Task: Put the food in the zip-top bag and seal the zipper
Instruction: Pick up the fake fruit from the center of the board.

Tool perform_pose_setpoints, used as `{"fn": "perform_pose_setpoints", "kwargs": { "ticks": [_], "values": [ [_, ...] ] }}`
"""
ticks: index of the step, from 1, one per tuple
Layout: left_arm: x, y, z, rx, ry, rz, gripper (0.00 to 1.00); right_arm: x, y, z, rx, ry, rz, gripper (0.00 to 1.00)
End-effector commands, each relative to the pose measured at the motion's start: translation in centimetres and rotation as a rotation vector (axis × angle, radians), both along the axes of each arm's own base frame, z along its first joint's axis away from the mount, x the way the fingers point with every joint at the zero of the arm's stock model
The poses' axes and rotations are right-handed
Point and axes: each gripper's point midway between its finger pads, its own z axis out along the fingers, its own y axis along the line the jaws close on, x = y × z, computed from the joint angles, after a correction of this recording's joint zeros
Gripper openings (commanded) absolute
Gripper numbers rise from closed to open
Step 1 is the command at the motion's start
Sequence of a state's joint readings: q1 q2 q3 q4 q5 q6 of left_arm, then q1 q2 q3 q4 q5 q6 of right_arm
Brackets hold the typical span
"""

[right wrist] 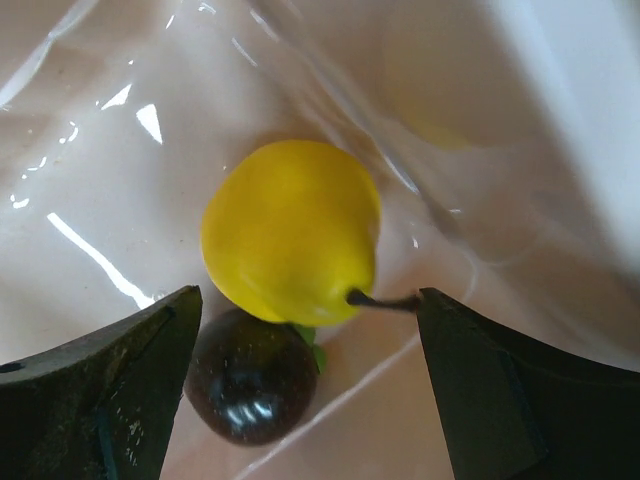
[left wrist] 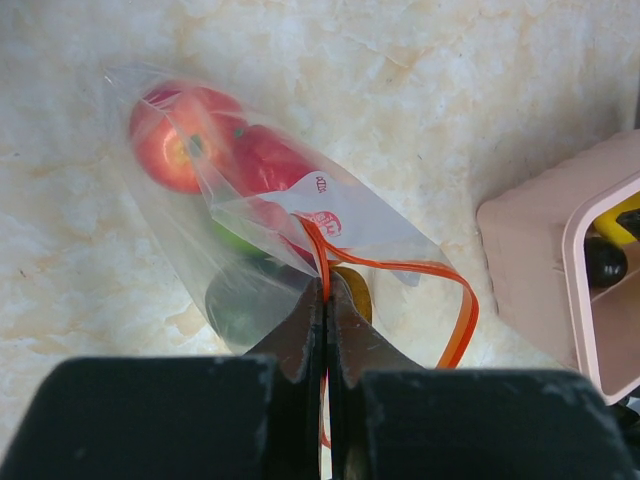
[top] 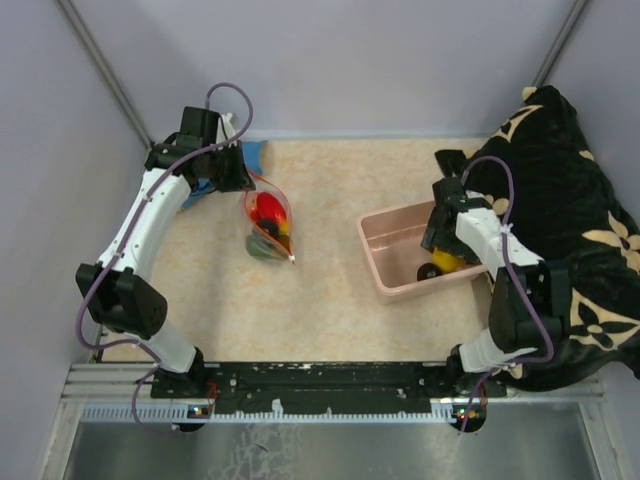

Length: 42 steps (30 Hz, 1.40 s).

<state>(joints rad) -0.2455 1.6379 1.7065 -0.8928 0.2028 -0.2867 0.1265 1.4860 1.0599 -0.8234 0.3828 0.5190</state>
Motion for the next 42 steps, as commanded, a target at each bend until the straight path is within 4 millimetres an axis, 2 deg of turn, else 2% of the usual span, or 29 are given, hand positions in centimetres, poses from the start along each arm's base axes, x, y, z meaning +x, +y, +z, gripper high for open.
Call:
{"fn": "perform_pose_setpoints", "kwargs": {
  "ticks": [1, 6, 12, 15, 18, 23, 26, 30, 35, 42],
  "values": [
    [-0.1, 0.2, 1.2, -0.014, -0.048, -0.009, 0.0, 2.4, 1.6, -1.9, 0.074, -0.05, 0.09, 0.88],
    [0.0, 0.3, 1.0, -0.017, -0.044, -0.004, 0.0, 4.7, 3.9, -2.9, 0.156, -0.074, 0.263, 0.84],
    [0.0, 0.3, 1.0, -0.02, -0.042, -0.004, 0.0, 8.4, 7.0, -2.3, 0.181, -0.139, 0.469, 0.82],
    [-0.1, 0.4, 1.0, -0.019, -0.044, -0.002, 0.0, 10.0, 8.3, -2.8, 0.187, -0.153, 0.506, 0.81],
    [-0.2, 0.6, 1.1, -0.016, -0.045, 0.003, 0.0, 11.2, 9.1, -2.7, 0.187, -0.176, 0.526, 0.76],
    [-0.3, 0.9, 1.0, -0.015, -0.045, 0.009, 0.0, 12.6, 11.2, -1.9, 0.188, -0.236, 0.616, 0.7],
    [-0.3, 0.8, 1.1, -0.018, -0.045, 0.009, 0.0, 13.0, 10.9, -1.5, 0.171, -0.235, 0.584, 0.72],
    [-0.3, 0.9, 1.0, -0.017, -0.044, 0.011, 0.0, 12.8, 9.0, -1.3, 0.1, -0.239, 0.51, 0.8],
    [-0.3, 0.9, 0.9, -0.022, -0.041, 0.01, 0.0, 13.5, 6.8, -0.2, 0.12, -0.311, 0.453, 0.82],
    [-0.1, 0.6, 0.6, -0.036, -0.036, -0.001, 0.0, 15.5, 6.9, 1.1, 0.124, -0.427, 0.495, 0.81]
  ]
}}
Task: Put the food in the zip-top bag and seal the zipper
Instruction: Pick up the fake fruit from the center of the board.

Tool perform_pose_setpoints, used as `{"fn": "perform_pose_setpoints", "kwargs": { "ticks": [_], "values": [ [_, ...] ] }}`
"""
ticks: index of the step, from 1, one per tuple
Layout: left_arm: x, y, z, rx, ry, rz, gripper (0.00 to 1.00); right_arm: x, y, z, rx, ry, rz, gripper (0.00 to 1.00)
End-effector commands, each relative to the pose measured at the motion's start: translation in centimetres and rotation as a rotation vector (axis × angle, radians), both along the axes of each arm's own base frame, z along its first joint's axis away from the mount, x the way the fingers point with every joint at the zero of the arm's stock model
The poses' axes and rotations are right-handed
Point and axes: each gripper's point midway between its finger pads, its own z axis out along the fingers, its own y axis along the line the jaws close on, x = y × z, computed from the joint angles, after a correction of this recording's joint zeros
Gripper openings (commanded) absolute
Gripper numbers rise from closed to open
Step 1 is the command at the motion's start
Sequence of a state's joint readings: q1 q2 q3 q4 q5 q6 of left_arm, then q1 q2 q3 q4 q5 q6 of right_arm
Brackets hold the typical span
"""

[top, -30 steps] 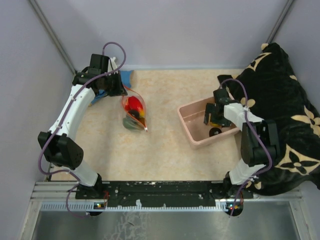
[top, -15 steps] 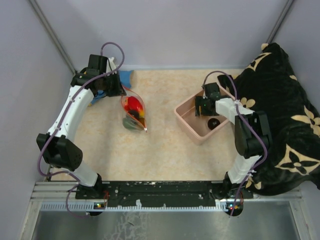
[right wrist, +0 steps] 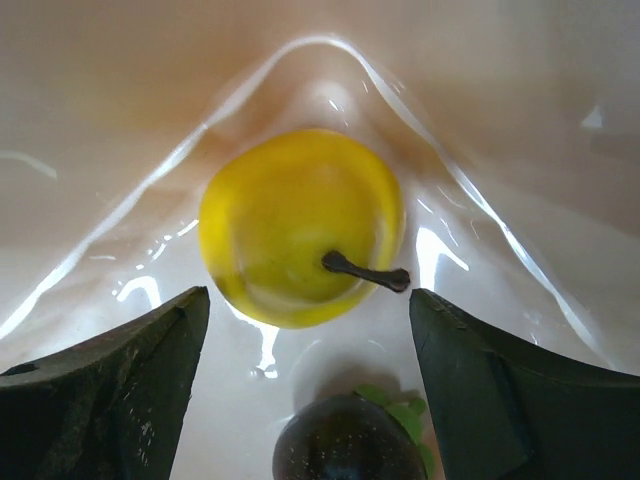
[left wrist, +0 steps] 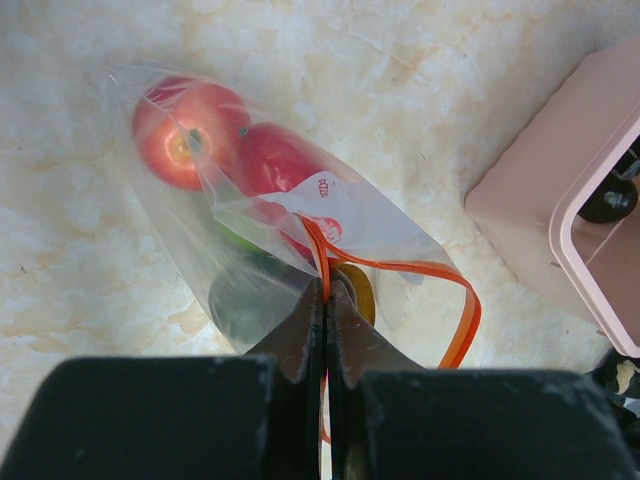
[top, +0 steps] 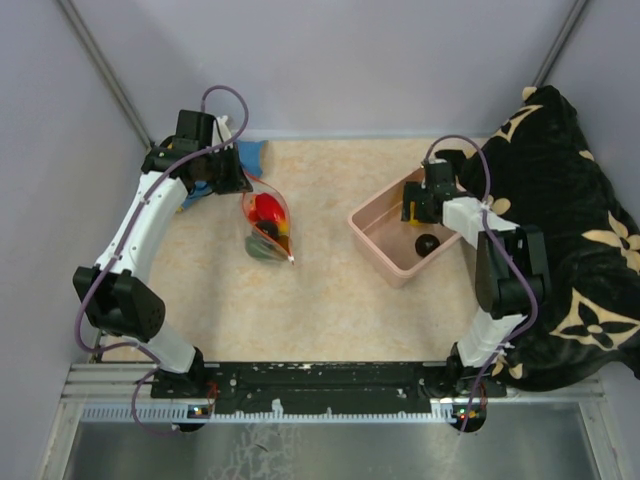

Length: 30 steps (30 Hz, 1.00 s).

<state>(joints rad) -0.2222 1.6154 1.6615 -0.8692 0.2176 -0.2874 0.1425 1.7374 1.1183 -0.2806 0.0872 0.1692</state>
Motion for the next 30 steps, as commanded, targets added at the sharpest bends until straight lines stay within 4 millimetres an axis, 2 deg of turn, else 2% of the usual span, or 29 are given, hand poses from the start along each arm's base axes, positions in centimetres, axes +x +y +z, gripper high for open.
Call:
{"fn": "perform_pose_setpoints", "kwargs": {
  "ticks": [1, 12, 15, 21, 30],
  "values": [
    [0.1, -0.3, 1.0, -0.027, -0.037, -0.017, 0.0, 3.2, 0.7, 3.7, 0.032, -0.183, 0.026, 0.81],
    [0.1, -0.4, 0.5, -0.032, -0.025, -0.024, 0.0, 5.6, -0.1, 1.7, -0.013, -0.218, 0.01, 0.83],
    [0.1, -0.4, 0.4, -0.03, -0.023, -0.023, 0.0, 5.9, -0.1, 1.4, -0.016, -0.225, 0.018, 0.8],
    [0.1, -0.5, 0.8, -0.035, -0.031, -0.029, 0.0, 5.6, 0.2, 2.3, -0.006, -0.247, 0.046, 0.69],
    [0.4, -0.9, 2.3, -0.03, -0.086, -0.089, 0.0, 4.1, 0.7, 5.0, 0.032, -0.303, 0.064, 0.58]
  ]
}}
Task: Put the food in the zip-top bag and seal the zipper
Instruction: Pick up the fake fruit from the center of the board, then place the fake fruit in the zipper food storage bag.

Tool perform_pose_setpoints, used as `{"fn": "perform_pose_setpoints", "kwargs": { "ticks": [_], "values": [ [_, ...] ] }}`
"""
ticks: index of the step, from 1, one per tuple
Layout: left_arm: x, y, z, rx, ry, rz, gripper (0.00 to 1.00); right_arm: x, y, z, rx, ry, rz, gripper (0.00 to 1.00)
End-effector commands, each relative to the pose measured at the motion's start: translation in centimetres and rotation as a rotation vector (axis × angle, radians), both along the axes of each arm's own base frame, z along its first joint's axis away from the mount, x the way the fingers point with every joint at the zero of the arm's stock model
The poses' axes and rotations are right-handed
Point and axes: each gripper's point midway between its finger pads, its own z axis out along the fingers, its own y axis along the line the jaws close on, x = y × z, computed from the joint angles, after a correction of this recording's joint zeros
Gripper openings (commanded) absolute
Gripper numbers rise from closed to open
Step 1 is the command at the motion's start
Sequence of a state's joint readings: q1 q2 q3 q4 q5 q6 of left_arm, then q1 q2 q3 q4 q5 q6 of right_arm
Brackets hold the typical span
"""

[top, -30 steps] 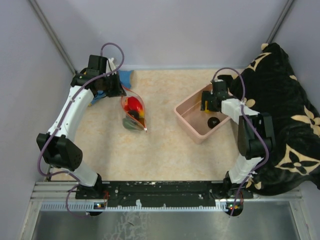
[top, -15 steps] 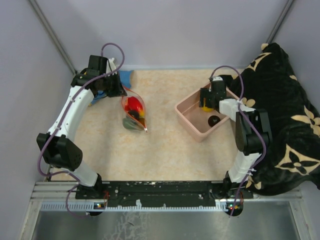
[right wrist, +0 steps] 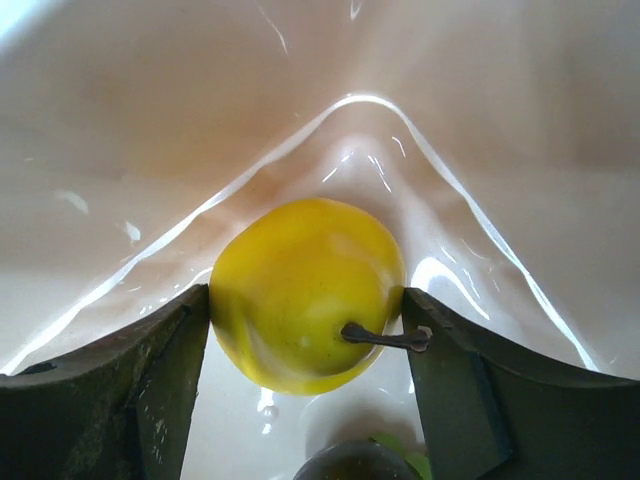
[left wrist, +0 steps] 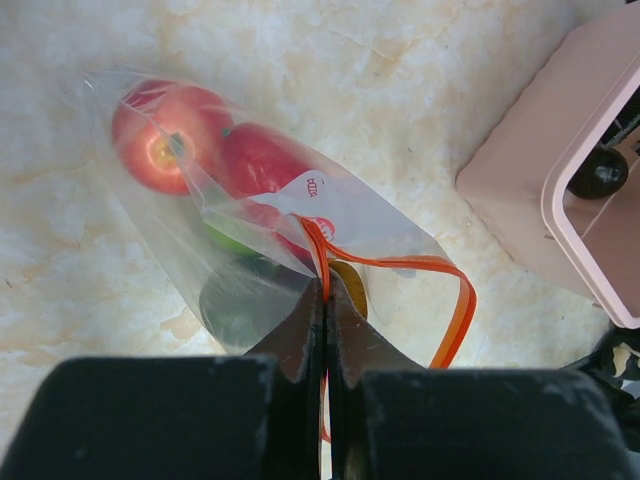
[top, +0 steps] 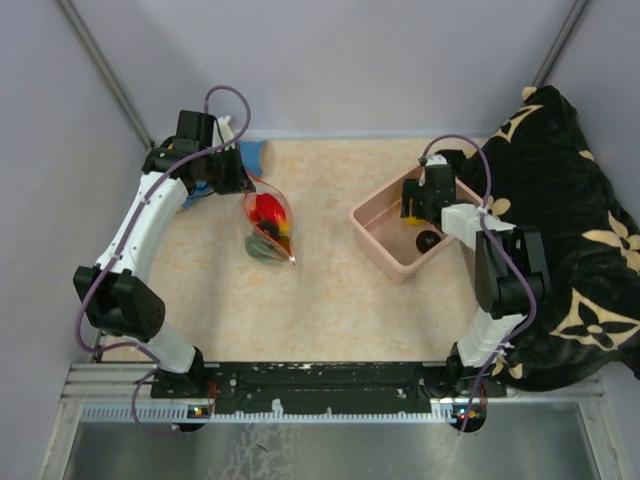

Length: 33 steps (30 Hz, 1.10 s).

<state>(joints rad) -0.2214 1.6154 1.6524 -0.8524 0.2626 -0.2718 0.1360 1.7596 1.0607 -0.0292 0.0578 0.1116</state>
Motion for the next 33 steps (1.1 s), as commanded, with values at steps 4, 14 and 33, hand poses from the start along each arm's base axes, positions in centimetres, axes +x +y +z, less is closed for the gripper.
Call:
{"fn": "perform_pose_setpoints", "kwargs": {
  "ticks": [4, 14, 33],
  "values": [
    [0.5, 0.0, 3.3, 0.017, -0.115, -0.063, 0.0, -0.1, 0.6, 7.2, 0.055, -0.195, 0.016, 0.56],
    [0.2, -1.6, 4.4, 0.162, -0.176, -0.117, 0.0, -1.9, 1.9, 12.0, 0.089, -0.294, 0.055, 0.54],
    [1.1, -6.5, 6.3, 0.204, -0.249, -0.21, 0.0, -9.2, 16.4, 27.1, 0.286, -0.617, 0.51, 0.54]
  ]
}}
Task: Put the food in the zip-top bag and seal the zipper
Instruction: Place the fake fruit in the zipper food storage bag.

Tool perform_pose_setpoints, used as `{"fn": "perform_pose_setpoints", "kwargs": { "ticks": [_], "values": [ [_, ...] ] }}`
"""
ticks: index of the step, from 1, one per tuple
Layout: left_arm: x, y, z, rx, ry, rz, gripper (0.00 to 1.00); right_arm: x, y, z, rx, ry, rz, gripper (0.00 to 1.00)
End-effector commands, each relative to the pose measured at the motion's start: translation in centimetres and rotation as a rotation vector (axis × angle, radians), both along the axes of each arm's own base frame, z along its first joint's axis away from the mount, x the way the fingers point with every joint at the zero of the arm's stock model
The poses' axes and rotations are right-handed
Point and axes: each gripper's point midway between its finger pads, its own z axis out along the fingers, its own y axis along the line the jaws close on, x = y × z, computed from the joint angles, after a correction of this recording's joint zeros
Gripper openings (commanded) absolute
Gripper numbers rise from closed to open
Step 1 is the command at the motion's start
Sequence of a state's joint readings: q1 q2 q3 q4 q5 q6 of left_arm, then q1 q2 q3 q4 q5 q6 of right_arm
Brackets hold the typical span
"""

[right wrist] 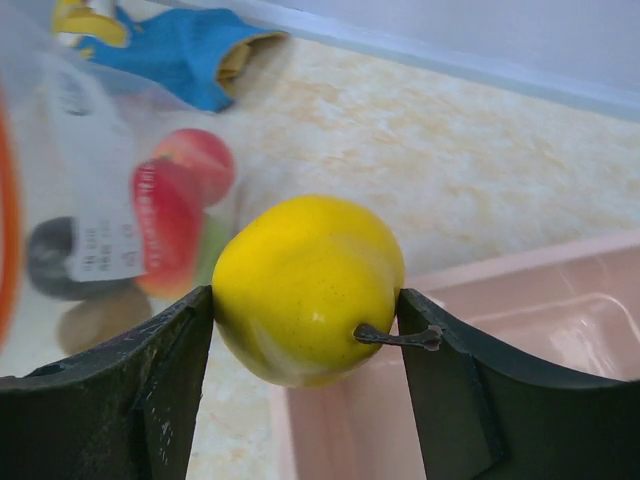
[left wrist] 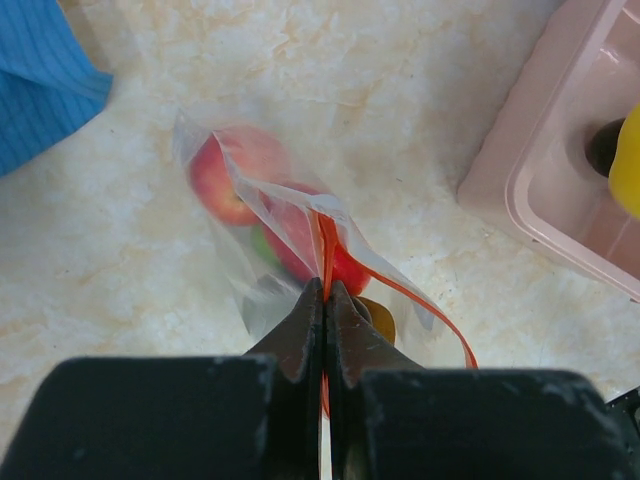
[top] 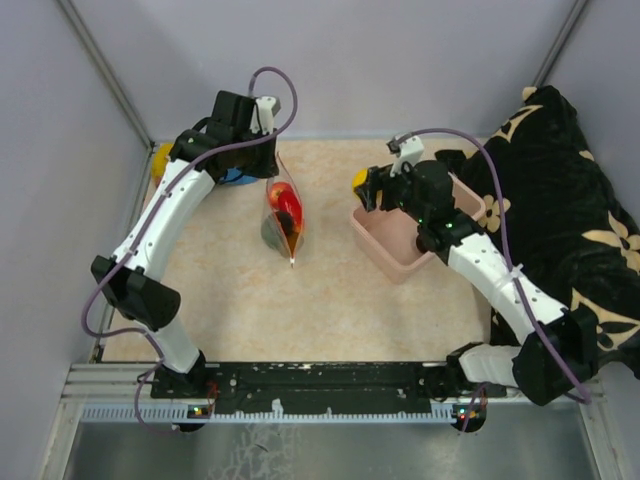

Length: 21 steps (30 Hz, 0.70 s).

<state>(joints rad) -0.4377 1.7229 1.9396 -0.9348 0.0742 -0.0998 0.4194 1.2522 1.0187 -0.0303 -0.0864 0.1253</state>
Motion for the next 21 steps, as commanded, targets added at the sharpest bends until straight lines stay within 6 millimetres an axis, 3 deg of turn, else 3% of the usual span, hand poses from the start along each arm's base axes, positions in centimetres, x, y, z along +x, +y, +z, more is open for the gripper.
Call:
{"fn": "perform_pose_setpoints", "kwargs": {
  "ticks": [1, 6, 14, 21],
  "values": [
    [0.3, -0.7, 1.5, 0.002, -0.043, -0.019, 0.0, -2.2, 4.4, 8.1, 0.105, -0.202, 0.151, 0.54],
    [0.2, -1.6, 1.4, -0.004, -0.037, -0.036, 0.0, -5.2, 9.4, 10.9, 0.163, -0.287, 0.337, 0.54],
    [-0.3, -2.4, 1.4, -0.001, -0.029, -0.053, 0.0, -7.6, 15.7, 12.5, 0.247, -0.344, 0.56, 0.53],
    [-1.0, -3.1, 1.6, -0.006, -0.026, -0.066, 0.0, -6.7, 18.4, 9.7, 0.244, -0.294, 0.622, 0.53]
  ]
}}
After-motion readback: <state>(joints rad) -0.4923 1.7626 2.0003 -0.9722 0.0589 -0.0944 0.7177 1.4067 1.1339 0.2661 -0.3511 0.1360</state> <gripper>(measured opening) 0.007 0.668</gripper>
